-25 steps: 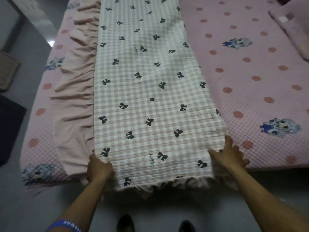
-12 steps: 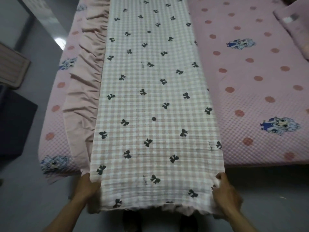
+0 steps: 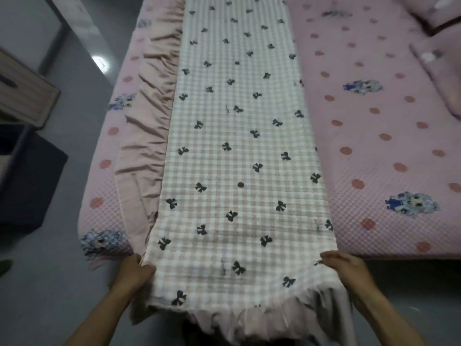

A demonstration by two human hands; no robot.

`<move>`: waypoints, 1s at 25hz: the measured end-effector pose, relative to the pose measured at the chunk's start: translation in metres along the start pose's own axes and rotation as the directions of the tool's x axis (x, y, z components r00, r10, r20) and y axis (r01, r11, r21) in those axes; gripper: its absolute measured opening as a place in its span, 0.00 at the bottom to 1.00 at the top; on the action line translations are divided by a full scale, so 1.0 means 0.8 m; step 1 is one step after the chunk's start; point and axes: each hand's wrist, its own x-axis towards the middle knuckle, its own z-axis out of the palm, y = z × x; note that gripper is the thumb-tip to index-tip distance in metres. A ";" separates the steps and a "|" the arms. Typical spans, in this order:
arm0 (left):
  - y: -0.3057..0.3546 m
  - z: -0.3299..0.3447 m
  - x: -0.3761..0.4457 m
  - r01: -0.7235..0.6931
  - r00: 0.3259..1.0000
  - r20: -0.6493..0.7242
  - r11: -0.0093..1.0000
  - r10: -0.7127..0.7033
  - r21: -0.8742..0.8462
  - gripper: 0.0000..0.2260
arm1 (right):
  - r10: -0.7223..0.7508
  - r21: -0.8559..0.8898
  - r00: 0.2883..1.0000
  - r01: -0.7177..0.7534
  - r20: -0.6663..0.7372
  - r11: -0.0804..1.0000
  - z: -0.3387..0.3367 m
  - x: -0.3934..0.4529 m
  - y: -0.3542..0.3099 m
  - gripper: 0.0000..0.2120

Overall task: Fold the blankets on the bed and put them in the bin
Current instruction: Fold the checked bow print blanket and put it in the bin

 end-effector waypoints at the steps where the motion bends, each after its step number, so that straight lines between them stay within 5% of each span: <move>1: 0.023 -0.021 0.002 -0.004 1.000 -0.029 0.999 0.005 0.034 0.16 | 0.067 0.101 0.998 -0.068 0.011 0.993 -0.008 -0.002 -0.037 0.06; 3: 0.077 -0.061 0.020 -0.024 0.995 -0.094 0.996 0.032 0.087 0.15 | 0.144 0.191 0.990 -0.140 -0.007 0.972 -0.024 0.007 -0.103 0.16; 6: 0.166 -0.100 0.067 -0.089 0.980 -0.166 0.990 0.106 0.108 0.14 | 0.186 0.381 0.982 -0.159 -0.036 0.911 -0.025 0.028 -0.193 0.11; 9: 0.264 -0.113 0.120 -0.093 0.902 -0.391 0.966 0.185 0.243 0.15 | 0.123 0.451 0.988 -0.150 0.088 0.880 -0.001 0.075 -0.261 0.10; 12: 0.303 -0.068 0.119 -0.269 0.749 -0.352 0.744 0.561 0.612 0.17 | -0.103 0.093 0.992 0.096 0.070 0.991 0.033 0.135 -0.271 0.30; 14: 0.289 -0.013 0.100 -0.464 0.551 -0.164 0.464 0.818 0.755 0.20 | -0.299 -0.194 0.942 0.325 0.151 0.926 0.051 0.164 -0.267 0.37; 15: 0.279 0.016 0.096 -0.515 0.519 -0.021 0.332 0.855 0.790 0.24 | -0.334 -0.374 0.914 0.400 0.232 0.837 0.058 0.180 -0.261 0.41; 17: 0.263 0.061 0.104 -0.539 0.586 0.206 0.187 0.784 0.821 0.35 | -0.352 -0.738 0.874 0.475 0.334 0.480 0.079 0.197 -0.250 0.46; 19: 0.275 0.081 0.127 -0.472 0.682 0.184 0.235 0.708 0.849 0.45 | -0.506 -0.862 0.769 0.498 0.391 0.091 0.102 0.207 -0.246 0.51; 21: 0.306 0.090 0.149 -0.428 0.739 0.135 0.305 0.660 0.851 0.48 | -0.592 -0.871 0.703 0.491 0.393 0.004 0.122 0.225 -0.267 0.54; 25: 0.374 0.070 0.216 -0.386 0.709 0.057 0.320 0.703 0.866 0.42 | -0.613 -0.909 0.746 0.404 0.260 0.107 0.147 0.266 -0.308 0.47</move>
